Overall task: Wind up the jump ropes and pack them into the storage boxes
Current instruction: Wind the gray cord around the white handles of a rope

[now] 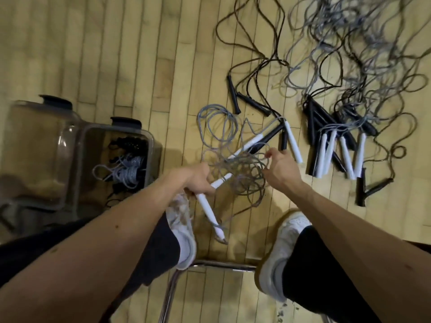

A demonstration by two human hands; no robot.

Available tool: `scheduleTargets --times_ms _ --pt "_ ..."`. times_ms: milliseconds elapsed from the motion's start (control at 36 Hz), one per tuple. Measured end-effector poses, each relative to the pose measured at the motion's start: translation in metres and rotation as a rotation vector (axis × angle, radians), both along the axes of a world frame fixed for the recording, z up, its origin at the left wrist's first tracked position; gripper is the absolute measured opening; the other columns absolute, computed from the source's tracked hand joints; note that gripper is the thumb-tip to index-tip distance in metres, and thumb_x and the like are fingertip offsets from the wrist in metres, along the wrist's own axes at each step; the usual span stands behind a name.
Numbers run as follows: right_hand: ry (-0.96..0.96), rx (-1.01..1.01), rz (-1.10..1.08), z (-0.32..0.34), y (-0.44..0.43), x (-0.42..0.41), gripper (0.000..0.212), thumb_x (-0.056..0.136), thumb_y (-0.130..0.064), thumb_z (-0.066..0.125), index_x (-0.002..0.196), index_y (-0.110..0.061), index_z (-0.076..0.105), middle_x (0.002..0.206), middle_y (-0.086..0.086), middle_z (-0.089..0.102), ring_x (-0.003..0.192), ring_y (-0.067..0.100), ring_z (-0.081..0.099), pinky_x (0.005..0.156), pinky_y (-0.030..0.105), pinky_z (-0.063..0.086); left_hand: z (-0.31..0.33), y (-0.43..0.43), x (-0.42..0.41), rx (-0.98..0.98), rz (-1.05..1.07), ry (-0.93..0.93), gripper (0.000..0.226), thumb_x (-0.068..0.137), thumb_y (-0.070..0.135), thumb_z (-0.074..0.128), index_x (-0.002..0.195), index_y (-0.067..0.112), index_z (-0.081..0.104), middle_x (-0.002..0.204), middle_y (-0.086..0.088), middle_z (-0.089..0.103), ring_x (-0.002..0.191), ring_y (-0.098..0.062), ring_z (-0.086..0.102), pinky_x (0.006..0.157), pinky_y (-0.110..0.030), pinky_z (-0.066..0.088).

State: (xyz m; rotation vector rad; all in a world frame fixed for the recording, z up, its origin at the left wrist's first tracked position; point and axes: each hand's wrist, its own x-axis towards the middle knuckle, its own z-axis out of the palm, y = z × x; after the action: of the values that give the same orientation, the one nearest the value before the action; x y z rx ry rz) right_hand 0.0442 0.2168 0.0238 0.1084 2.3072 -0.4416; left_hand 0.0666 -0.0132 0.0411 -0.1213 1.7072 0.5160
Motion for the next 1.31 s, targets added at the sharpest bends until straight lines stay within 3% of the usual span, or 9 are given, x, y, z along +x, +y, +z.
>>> scheduleTargets --times_ms 278,361,444,611,694,861,944,1056,1306 --pt "0.098 -0.3 0.534 0.182 -0.054 -0.009 0.065 0.084 -0.037 0.078 0.143 -0.032 0.051 0.147 0.003 0.051 0.135 0.028 0.043 0.105 0.042 0.042 0.222 -0.022 -0.024 -0.043 -0.086 0.285 0.01 0.084 0.014 0.068 0.079 0.007 0.073 0.055 -0.007 0.06 0.042 -0.016 0.049 0.041 -0.021 0.037" --pt "0.046 -0.449 0.502 0.232 -0.065 -0.004 0.036 0.09 -0.035 0.075 0.124 -0.029 0.065 0.124 -0.003 0.063 0.115 0.02 0.058 0.093 0.033 0.046 0.286 -0.018 -0.023 -0.052 -0.102 0.416 0.019 0.084 0.016 0.066 0.066 0.015 0.072 0.047 -0.002 0.056 0.038 -0.013 0.046 0.042 -0.021 0.036" --pt "0.051 -0.555 0.462 0.268 -0.066 0.01 0.011 0.094 -0.033 0.07 0.087 -0.026 0.065 0.076 -0.011 0.058 0.067 0.007 0.053 0.067 0.029 0.041 0.349 -0.014 -0.013 -0.052 -0.098 0.549 0.038 0.084 0.018 0.066 0.047 0.019 0.064 0.043 -0.001 0.054 0.036 -0.012 0.044 0.04 -0.02 0.034" --pt "0.158 -0.742 0.392 0.368 -0.057 0.025 0.024 0.101 -0.031 0.059 0.088 -0.012 0.067 0.063 -0.015 0.053 0.052 -0.002 0.044 0.056 0.016 0.035 0.465 -0.011 0.007 -0.056 -0.058 0.803 0.011 0.087 0.02 0.07 0.093 0.013 0.075 0.045 0.004 0.057 0.042 -0.01 0.05 0.041 -0.022 0.037" --pt "0.212 -0.838 0.368 0.428 -0.049 0.027 0.022 0.102 -0.025 0.058 0.09 -0.008 0.066 0.06 -0.017 0.06 0.055 -0.005 0.054 0.057 0.011 0.042 0.525 -0.009 0.018 -0.05 -0.018 0.942 0.011 0.086 0.023 0.072 0.094 0.017 0.075 0.053 0.004 0.061 0.045 -0.007 0.053 0.042 -0.02 0.039" --pt "0.37 -0.987 0.38 0.531 -0.033 0.031 0.022 0.102 -0.022 0.06 0.099 -0.001 0.067 0.074 -0.002 0.069 0.073 0.017 0.068 0.081 0.041 0.058 0.628 0.003 0.05 -0.002 -0.026 1.256 0.021 0.076 0.036 0.085 0.09 0.025 0.074 0.077 -0.002 0.071 0.065 -0.021 0.067 0.057 -0.032 0.056" --pt "0.512 -0.979 0.326 0.567 -0.026 0.034 0.015 0.101 -0.02 0.061 0.098 -0.006 0.066 0.076 0.001 0.071 0.07 0.018 0.071 0.077 0.042 0.059 0.662 0.005 0.058 -0.05 -0.057 1.397 0.046 0.062 0.046 0.089 0.099 0.028 0.068 0.08 -0.004 0.071 0.071 -0.023 0.069 0.059 -0.038 0.059" --pt "0.72 -1.145 0.054 0.619 -0.01 0.037 0.009 0.102 -0.02 0.059 0.098 -0.013 0.063 0.078 0.004 0.07 0.063 0.017 0.07 0.065 0.035 0.06 0.696 -0.001 0.067 -0.219 -0.185 1.568 0.066 0.061 0.046 0.089 0.12 0.03 0.063 0.077 0.005 0.061 0.069 -0.008 0.057 0.059 -0.025 0.038" --pt "1.14 -1.294 -0.141 0.742 0.024 0.047 0.021 0.102 -0.029 0.06 0.089 -0.018 0.048 0.066 -0.004 0.066 0.056 0.019 0.064 0.059 0.036 0.057 0.723 -0.028 0.076 -0.448 -0.215 1.722 0.051 0.067 0.049 0.087 0.106 0.02 0.072 0.076 0.012 0.057 0.069 -0.005 0.048 0.063 -0.032 0.04"
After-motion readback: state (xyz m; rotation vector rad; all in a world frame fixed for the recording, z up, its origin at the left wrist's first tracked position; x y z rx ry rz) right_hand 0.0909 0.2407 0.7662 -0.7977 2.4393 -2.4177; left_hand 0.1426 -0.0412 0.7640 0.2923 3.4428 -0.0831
